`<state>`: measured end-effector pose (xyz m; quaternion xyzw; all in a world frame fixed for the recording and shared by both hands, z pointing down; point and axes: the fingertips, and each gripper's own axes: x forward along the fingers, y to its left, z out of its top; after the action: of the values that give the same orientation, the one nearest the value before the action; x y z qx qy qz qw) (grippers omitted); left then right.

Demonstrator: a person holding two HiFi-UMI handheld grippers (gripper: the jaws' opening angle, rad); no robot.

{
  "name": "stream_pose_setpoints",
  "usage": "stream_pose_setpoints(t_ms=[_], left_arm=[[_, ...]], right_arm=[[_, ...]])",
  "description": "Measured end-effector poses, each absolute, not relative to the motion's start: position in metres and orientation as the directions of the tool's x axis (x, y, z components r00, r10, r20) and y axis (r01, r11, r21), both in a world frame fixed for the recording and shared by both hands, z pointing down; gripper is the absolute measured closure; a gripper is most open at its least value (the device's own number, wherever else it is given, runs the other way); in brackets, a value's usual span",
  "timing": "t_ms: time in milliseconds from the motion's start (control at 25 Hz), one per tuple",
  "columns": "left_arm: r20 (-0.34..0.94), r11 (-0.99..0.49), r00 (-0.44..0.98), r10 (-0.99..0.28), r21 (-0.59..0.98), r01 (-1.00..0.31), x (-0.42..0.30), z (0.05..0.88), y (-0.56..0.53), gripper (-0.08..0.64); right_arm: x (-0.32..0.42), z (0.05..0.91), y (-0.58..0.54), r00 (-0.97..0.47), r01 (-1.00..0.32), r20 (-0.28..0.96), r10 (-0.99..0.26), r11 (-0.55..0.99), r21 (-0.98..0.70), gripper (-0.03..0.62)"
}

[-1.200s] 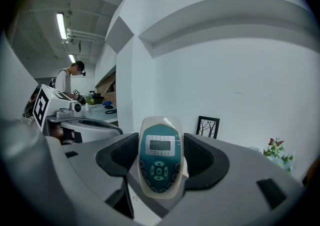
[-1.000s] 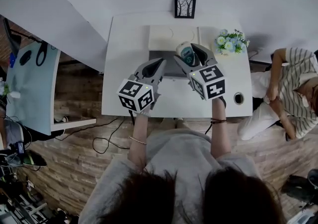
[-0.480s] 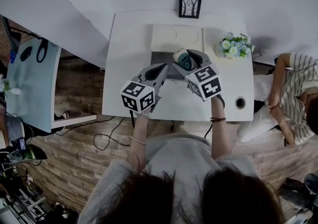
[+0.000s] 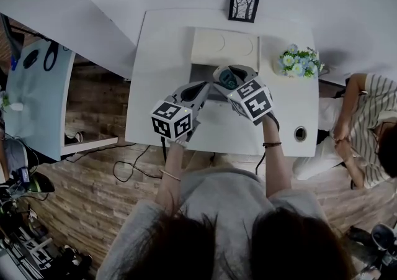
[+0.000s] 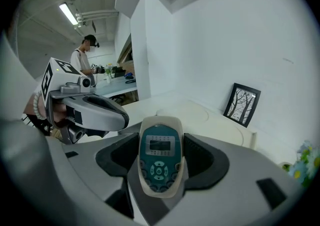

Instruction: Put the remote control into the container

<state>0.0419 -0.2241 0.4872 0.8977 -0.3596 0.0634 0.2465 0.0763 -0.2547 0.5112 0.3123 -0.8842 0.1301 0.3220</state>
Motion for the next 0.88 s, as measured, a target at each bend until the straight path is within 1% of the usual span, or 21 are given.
stream_pose_setpoints(t_ms=[440,880], left_arm=[[0.327,-0.598,0.736,-0.593,0.433,-0.675,0.039,0.505,-0.228,0.557],[0.347,-0.577,0.727,-0.592,0.448,-0.683,0.03,0.512,-0.235,0.557]], right_arm=[[0.062,0.555,-0.256,-0.544,-0.573,0.773,-0.327,0.818,-0.058,0.313],[0.053,0.584,-0.257,-0.476,-0.534,0.848,-0.235,0.843,-0.066,0.313]])
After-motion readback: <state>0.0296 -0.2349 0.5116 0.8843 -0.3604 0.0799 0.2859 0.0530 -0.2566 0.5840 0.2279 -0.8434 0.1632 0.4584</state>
